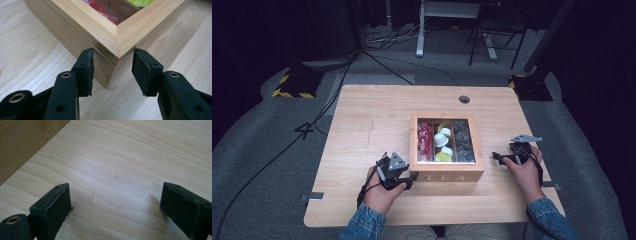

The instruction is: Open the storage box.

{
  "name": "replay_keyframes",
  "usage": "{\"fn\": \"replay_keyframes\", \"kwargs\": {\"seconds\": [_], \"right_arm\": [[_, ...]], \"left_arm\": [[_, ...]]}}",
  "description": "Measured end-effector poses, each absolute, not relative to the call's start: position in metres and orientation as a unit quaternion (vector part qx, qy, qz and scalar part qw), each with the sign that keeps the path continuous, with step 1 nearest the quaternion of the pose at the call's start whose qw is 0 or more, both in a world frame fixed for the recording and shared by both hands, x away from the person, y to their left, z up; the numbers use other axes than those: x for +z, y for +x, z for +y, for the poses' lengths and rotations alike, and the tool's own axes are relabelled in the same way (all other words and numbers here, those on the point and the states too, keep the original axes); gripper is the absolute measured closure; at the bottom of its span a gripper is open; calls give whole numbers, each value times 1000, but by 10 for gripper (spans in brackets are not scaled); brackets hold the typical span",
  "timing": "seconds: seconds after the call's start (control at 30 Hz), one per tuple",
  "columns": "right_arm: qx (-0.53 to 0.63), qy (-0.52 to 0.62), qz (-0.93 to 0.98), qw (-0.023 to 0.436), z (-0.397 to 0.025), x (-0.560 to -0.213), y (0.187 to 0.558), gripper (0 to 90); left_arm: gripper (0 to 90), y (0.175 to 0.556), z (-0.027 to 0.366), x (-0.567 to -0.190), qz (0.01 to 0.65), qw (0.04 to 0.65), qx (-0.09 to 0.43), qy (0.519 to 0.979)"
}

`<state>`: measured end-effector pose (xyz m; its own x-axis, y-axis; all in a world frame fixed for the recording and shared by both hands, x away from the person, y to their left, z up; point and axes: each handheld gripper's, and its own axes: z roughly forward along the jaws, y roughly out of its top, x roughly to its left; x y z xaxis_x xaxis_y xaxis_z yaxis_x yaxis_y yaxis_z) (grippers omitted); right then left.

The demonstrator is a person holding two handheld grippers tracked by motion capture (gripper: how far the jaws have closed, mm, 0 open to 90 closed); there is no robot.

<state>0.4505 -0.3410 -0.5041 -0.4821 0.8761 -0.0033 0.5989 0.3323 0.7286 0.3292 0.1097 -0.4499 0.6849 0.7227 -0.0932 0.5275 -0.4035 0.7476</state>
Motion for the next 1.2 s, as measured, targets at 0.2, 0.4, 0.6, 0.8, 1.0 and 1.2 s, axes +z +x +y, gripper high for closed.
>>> {"fn": "replay_keyframes", "kwargs": {"seconds": [0.2,0.4,0.6,0.8,1.0,1.2], "right_arm": [[352,458,792,200,-340,-503,447,191],[395,437,794,152,-334,-467,426,264],[438,429,785,92,-330,-443,408,283],[431,394,808,82,-318,-421,390,227],[415,334,845,49,-298,-412,378,163],[421,297,855,57,-283,-417,372,243]], "left_arm": [[545,329,109,-448,365,394,136,832],[568,329,108,-443,357,393,139,836],[564,331,107,-439,357,384,139,840],[557,333,104,-436,363,382,140,838],[547,335,104,-434,366,392,133,834],[536,336,101,-434,368,386,139,834]]}}
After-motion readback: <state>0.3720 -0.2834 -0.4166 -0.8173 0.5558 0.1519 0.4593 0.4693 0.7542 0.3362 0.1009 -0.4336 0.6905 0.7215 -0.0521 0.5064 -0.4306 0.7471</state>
